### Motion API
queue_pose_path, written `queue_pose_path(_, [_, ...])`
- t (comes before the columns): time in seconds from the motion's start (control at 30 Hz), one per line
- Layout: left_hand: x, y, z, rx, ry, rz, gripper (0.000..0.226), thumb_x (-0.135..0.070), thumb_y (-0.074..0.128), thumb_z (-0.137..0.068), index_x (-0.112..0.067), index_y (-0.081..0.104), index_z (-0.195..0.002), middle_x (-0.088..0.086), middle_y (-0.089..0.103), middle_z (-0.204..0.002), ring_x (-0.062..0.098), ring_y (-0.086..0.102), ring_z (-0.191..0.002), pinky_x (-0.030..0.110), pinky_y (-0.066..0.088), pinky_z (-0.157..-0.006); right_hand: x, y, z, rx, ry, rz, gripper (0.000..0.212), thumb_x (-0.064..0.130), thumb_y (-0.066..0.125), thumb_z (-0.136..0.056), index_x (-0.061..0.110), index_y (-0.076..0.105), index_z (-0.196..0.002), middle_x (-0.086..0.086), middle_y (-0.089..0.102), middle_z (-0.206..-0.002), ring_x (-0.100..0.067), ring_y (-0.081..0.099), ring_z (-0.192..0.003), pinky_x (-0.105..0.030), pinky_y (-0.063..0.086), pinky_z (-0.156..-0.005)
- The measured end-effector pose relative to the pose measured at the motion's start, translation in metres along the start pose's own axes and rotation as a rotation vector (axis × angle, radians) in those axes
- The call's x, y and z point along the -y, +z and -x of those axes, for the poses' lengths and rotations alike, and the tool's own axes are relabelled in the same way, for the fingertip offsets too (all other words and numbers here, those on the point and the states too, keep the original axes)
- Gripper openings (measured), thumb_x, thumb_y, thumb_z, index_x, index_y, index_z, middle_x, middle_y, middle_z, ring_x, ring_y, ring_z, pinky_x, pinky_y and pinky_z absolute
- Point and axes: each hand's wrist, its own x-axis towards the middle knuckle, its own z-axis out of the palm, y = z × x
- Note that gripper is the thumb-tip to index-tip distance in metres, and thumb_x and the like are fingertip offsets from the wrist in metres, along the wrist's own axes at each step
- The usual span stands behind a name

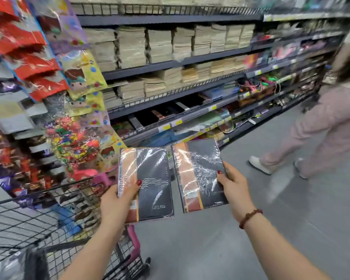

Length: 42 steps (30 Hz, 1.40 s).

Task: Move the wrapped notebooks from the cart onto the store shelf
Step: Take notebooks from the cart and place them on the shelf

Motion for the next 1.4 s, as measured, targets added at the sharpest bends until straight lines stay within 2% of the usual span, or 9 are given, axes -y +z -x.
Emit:
queue_pose_path(0.13, [-0.009, 0.039, -0.024, 0.011, 0.058, -0.020, 0.009, -0.023, 0.071, -0.083, -0.014, 0.068, -0.084, 0.001, 0.070, -0.080, 0.017, 0.060, -0.069, 0.025, 0.045, -0.060, -0.003, -0.020, -0.039, -0.027, 0.008, 0.000, 0.046, -0.011, 0.046, -0.089, 0.030, 0.061, -0.104, -0.001, 0.067, -0.104, -0.013, 0.057, -0.090, -0.035, 0.045, -0.093])
queue_pose_path(0.27, [-0.002, 0.081, -0.070, 0.005, 0.018, 0.030, 0.024, -0.032, 0.076, -0.078, -0.012, 0.071, -0.091, 0.005, 0.074, -0.085, 0.023, 0.067, -0.078, 0.037, 0.052, -0.072, -0.013, -0.033, -0.093, -0.059, 0.014, 0.023, 0.046, -0.010, 0.048, -0.089, 0.032, 0.063, -0.100, 0.004, 0.069, -0.099, -0.014, 0.059, -0.089, -0.035, 0.047, -0.091])
queue_pose_path(0.5, [-0.001, 0.161, -0.153, -0.055, -0.059, 0.075, 0.025, -0.034, 0.077, -0.076, -0.012, 0.069, -0.083, 0.008, 0.073, -0.080, 0.024, 0.064, -0.073, 0.039, 0.052, -0.070, -0.019, -0.048, -0.207, -0.049, 0.076, -0.003, 0.047, -0.015, 0.044, -0.089, 0.027, 0.064, -0.093, 0.025, 0.070, -0.073, 0.010, 0.063, -0.067, -0.007, 0.047, -0.062])
queue_pose_path(0.63, [-0.007, 0.198, -0.190, -0.097, -0.087, 0.069, 0.040, -0.047, 0.078, -0.070, -0.011, 0.068, -0.084, 0.014, 0.070, -0.076, 0.030, 0.063, -0.067, 0.041, 0.054, -0.068, -0.025, -0.054, -0.263, -0.019, 0.129, -0.006, 0.042, -0.013, 0.044, -0.089, 0.020, 0.066, -0.103, 0.018, 0.073, -0.079, -0.003, 0.063, -0.072, -0.019, 0.051, -0.073])
queue_pose_path(0.73, [-0.012, 0.226, -0.208, -0.118, -0.116, 0.113, 0.028, -0.031, 0.074, -0.080, -0.004, 0.067, -0.086, 0.012, 0.059, -0.067, 0.021, 0.050, -0.061, 0.029, 0.041, -0.056, -0.032, -0.062, -0.298, 0.024, 0.159, -0.016, 0.038, -0.007, 0.047, -0.091, 0.019, 0.067, -0.109, 0.011, 0.074, -0.086, -0.016, 0.056, -0.081, -0.036, 0.047, -0.080])
queue_pose_path(0.9, [-0.021, 0.276, -0.231, -0.201, -0.133, 0.115, 0.029, -0.026, 0.074, -0.080, 0.000, 0.066, -0.090, 0.016, 0.058, -0.073, 0.022, 0.050, -0.065, 0.017, 0.043, -0.036, -0.039, -0.074, -0.371, 0.102, 0.203, 0.021, 0.039, -0.004, 0.048, -0.092, 0.024, 0.065, -0.113, 0.006, 0.073, -0.096, -0.018, 0.060, -0.084, -0.035, 0.047, -0.081])
queue_pose_path(1.07, [-0.028, 0.325, -0.240, -0.335, -0.129, 0.122, 0.040, -0.031, 0.077, -0.077, 0.004, 0.065, -0.093, 0.016, 0.056, -0.069, 0.020, 0.050, -0.060, 0.021, 0.041, -0.041, -0.033, -0.087, -0.439, 0.253, 0.201, 0.055, 0.034, -0.006, 0.045, -0.092, 0.018, 0.065, -0.107, -0.001, 0.073, -0.093, -0.039, 0.061, -0.086, -0.044, 0.051, -0.082])
queue_pose_path(1.3, [-0.044, 0.365, -0.244, -0.502, -0.165, 0.189, 0.027, -0.025, 0.075, -0.080, -0.003, 0.068, -0.095, 0.013, 0.058, -0.076, 0.020, 0.050, -0.067, 0.014, 0.041, -0.036, -0.035, -0.081, -0.506, 0.423, 0.253, 0.077, 0.034, -0.004, 0.046, -0.093, 0.012, 0.062, -0.119, -0.004, 0.063, -0.087, -0.019, 0.050, -0.082, -0.031, 0.046, -0.061])
queue_pose_path(1.4, [-0.042, 0.367, -0.250, -0.539, -0.187, 0.172, 0.033, -0.028, 0.075, -0.079, 0.001, 0.065, -0.091, 0.013, 0.054, -0.071, 0.021, 0.048, -0.063, 0.019, 0.042, -0.037, -0.040, -0.066, -0.522, 0.451, 0.284, 0.095, 0.033, -0.001, 0.049, -0.093, 0.012, 0.062, -0.119, -0.009, 0.070, -0.103, -0.018, 0.053, -0.083, -0.047, 0.051, -0.085])
